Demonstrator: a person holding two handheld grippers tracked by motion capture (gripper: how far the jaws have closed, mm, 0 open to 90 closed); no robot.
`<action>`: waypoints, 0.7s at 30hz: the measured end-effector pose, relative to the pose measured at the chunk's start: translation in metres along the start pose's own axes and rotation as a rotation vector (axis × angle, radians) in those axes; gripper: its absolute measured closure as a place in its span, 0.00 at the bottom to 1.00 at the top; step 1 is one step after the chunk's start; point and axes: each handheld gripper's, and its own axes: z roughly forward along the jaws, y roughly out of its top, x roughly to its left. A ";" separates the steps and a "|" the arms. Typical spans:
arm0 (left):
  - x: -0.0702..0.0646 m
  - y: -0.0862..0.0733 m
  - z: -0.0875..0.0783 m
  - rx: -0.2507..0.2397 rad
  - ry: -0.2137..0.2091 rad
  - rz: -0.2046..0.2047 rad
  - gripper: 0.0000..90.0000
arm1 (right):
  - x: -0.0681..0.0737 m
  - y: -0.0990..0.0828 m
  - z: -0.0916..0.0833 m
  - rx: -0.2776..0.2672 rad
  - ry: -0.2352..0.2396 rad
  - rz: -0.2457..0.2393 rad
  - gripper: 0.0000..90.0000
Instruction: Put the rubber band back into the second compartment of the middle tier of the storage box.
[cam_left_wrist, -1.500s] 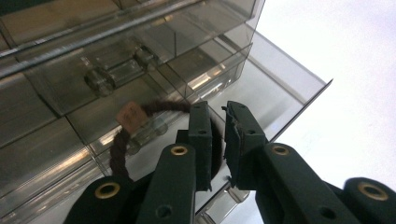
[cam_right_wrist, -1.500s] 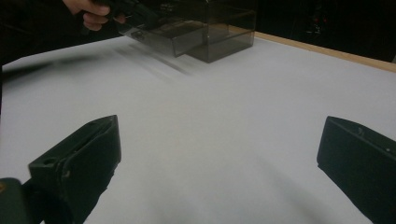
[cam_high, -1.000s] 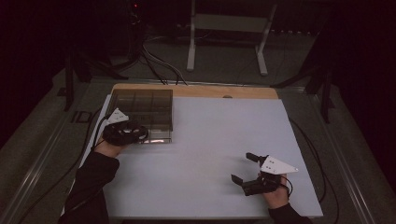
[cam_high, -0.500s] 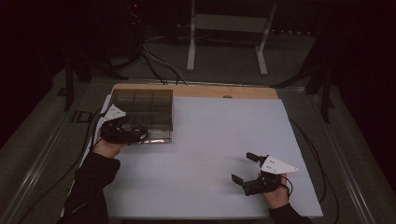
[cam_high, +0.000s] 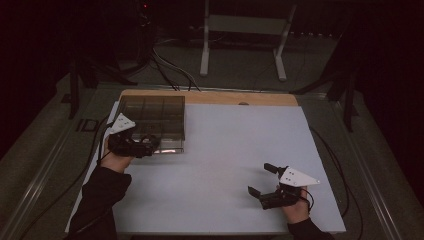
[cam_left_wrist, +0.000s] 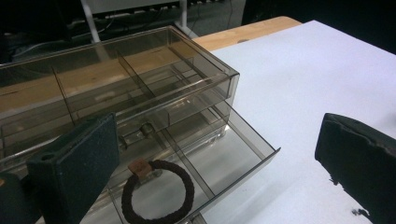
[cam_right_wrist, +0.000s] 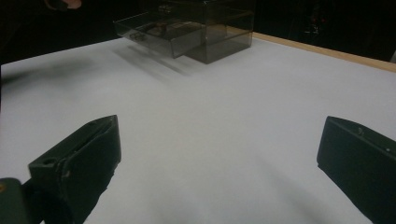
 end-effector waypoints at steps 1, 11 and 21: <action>-0.001 -0.002 0.000 -0.001 -0.001 0.009 0.01 | 0.000 0.000 0.000 0.001 -0.001 0.000 0.00; -0.008 -0.014 -0.002 -0.048 -0.018 0.005 0.01 | -0.001 0.000 0.001 0.001 0.001 0.007 0.00; -0.011 -0.029 -0.006 -0.034 -0.020 -0.008 0.01 | -0.001 0.000 -0.001 -0.006 0.004 0.012 0.00</action>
